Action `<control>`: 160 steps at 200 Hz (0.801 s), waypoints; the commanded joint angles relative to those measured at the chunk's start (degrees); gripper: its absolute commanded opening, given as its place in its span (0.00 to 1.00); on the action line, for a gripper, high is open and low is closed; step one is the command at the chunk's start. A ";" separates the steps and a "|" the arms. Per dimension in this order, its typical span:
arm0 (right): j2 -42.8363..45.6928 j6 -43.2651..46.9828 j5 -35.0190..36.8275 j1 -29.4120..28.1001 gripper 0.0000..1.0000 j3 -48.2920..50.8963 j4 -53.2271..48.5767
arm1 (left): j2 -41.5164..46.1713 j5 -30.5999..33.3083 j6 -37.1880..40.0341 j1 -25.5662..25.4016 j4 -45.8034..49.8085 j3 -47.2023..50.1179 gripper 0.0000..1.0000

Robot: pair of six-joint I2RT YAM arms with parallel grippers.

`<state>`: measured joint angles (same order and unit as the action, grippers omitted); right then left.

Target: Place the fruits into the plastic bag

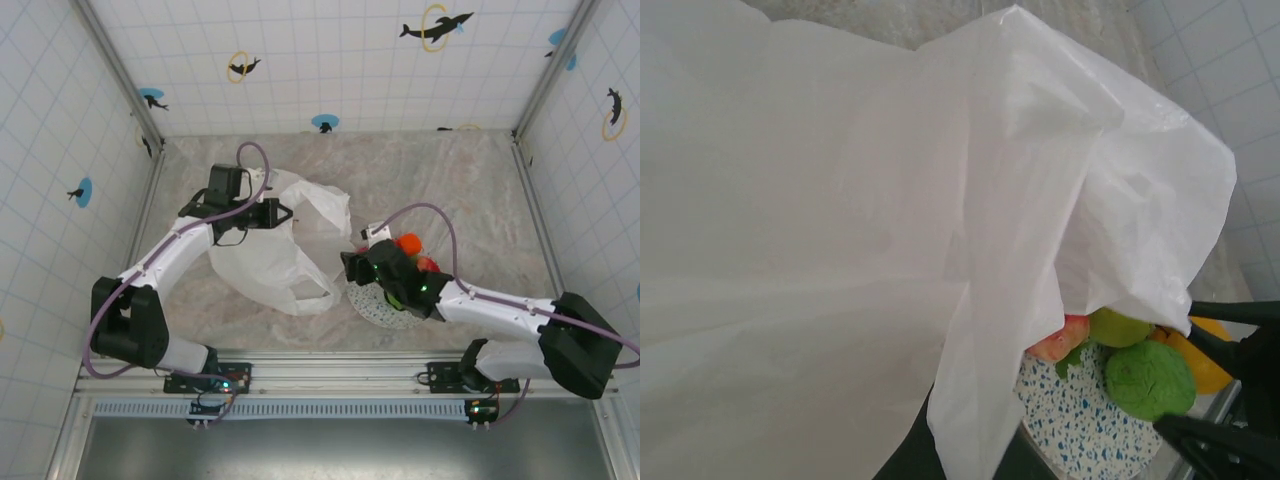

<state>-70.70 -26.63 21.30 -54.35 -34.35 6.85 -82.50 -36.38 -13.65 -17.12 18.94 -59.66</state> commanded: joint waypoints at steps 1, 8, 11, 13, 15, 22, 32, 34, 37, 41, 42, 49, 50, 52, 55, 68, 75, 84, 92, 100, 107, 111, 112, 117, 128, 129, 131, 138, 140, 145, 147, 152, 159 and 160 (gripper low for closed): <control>-1.32 -2.99 4.68 0.77 0.78 -0.97 -7.30 | 0.10 -0.01 0.99 0.55 0.95 0.76 0.00; -2.53 -3.08 5.06 0.75 0.78 -2.14 -8.60 | 0.26 0.15 0.95 0.56 0.84 0.85 0.00; -3.20 -3.08 5.12 0.85 0.78 -2.61 -8.99 | 0.24 0.17 0.92 0.45 0.84 0.86 0.00; -3.54 -3.07 5.15 0.94 0.78 -2.91 -9.21 | 0.26 0.24 0.91 0.50 0.79 0.93 0.00; -3.92 -3.07 5.15 0.98 0.78 -3.16 -9.35 | 0.31 0.32 0.77 0.51 0.72 0.94 0.00; -5.25 -3.24 4.97 1.29 0.78 -3.80 -9.56 | 0.28 0.64 0.65 0.59 0.66 0.92 0.00; -7.05 -3.34 4.17 1.88 0.78 -4.42 -9.03 | 0.17 0.87 0.42 0.56 0.69 0.95 0.00; -7.41 -3.34 3.94 2.05 0.78 -4.57 -9.02 | 0.15 0.87 0.32 0.59 0.73 0.95 0.00; -7.92 -3.34 3.60 2.17 0.78 -4.78 -8.97 | 0.16 0.81 0.32 0.60 0.75 0.95 0.00; -8.68 -3.34 3.32 2.38 0.77 -5.20 -8.96 | 0.06 0.83 0.30 0.60 0.74 0.90 0.00; -8.90 -3.34 3.18 2.44 0.77 -5.33 -8.96 | 0.06 0.81 0.29 0.60 0.70 0.92 0.00; -10.16 -3.34 2.96 2.65 0.77 -6.07 -8.96 | 0.07 0.79 0.16 0.60 0.70 0.93 0.00; -10.29 -3.34 3.01 2.66 0.77 -6.21 -9.01 | 0.06 0.79 0.14 0.60 0.68 0.94 0.00; -10.63 -3.34 3.08 2.62 0.77 -6.42 -9.04 | 0.06 0.74 0.16 0.65 0.69 1.01 0.00; -11.19 -3.39 3.23 2.74 0.77 -6.83 -9.31 | 0.06 0.75 0.19 0.63 0.67 1.03 0.00; -13.28 -3.38 3.63 2.84 0.77 -8.60 -10.35 | 0.14 0.61 0.03 0.65 0.76 1.01 0.00; -14.31 -3.51 3.83 2.84 0.77 -9.48 -11.08 | 0.23 0.52 0.09 0.61 0.74 1.04 0.00; -15.30 -3.44 3.80 2.80 0.77 -10.28 -11.30 | 0.34 0.52 0.05 0.60 0.72 1.04 0.00; -16.19 -3.43 3.57 2.84 0.76 -10.83 -11.46 | 0.40 0.52 0.08 0.69 0.74 1.05 0.00; -16.93 -3.43 3.32 2.82 0.76 -11.34 -11.66 | 0.49 0.48 -0.06 0.71 0.62 1.10 0.00; -17.50 -3.43 3.22 2.79 0.76 -11.79 -11.92 | 0.52 0.46 -0.05 0.81 0.58 1.07 0.00; -17.83 -3.50 3.20 2.83 0.76 -12.12 -12.18 | 0.50 0.44 -0.14 0.97 0.62 1.12 0.00; -17.95 -3.51 3.21 2.79 0.76 -12.18 -12.33 | 0.50 0.43 -0.15 0.96 0.60 1.12 0.00; -18.26 -3.64 3.28 2.80 0.76 -12.40 -12.69 | 0.50 0.36 -0.14 1.01 0.51 1.12 0.00; -18.75 -3.90 3.39 2.77 0.75 -12.81 -13.13 | 0.50 0.27 -0.32 1.19 0.55 1.12 0.00; -18.81 -3.97 3.44 2.76 0.75 -12.78 -13.16 | 0.50 0.26 -0.32 1.20 0.56 1.12 0.00; -18.85 -4.02 3.47 2.80 0.75 -12.79 -13.20 | 0.50 0.26 -0.37 1.21 0.57 1.12 0.00; -19.10 -4.21 3.40 2.78 0.76 -12.77 -13.20 | 0.50 0.22 -0.41 1.25 0.49 1.11 0.00; -19.12 -4.21 3.42 2.78 0.76 -12.76 -13.21 | 0.50 0.18 -0.41 1.34 0.42 1.12 0.00; -19.32 -4.34 3.48 2.80 0.75 -12.82 -13.24 | 0.50 0.17 -0.50 1.31 0.41 1.17 0.00; -19.37 -4.31 3.49 2.83 0.75 -12.77 -13.20 | 0.50 0.10 -0.50 1.35 0.45 1.20 0.00; -19.55 -4.31 3.37 2.79 0.75 -12.83 -13.10 | 0.57 0.04 -0.56 1.32 0.40 1.20 0.00; -19.93 -4.32 3.32 2.91 0.75 -12.91 -13.09 | 0.58 -0.01 -0.56 1.39 0.36 1.19 0.00; -19.97 -4.31 3.32 2.88 0.75 -12.93 -13.09 | 0.58 -0.01 -0.62 1.39 0.38 1.20 0.00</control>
<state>-89.27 -29.89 23.97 -51.64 -44.97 -4.78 -82.50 -35.92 -13.74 -16.25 19.00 -59.18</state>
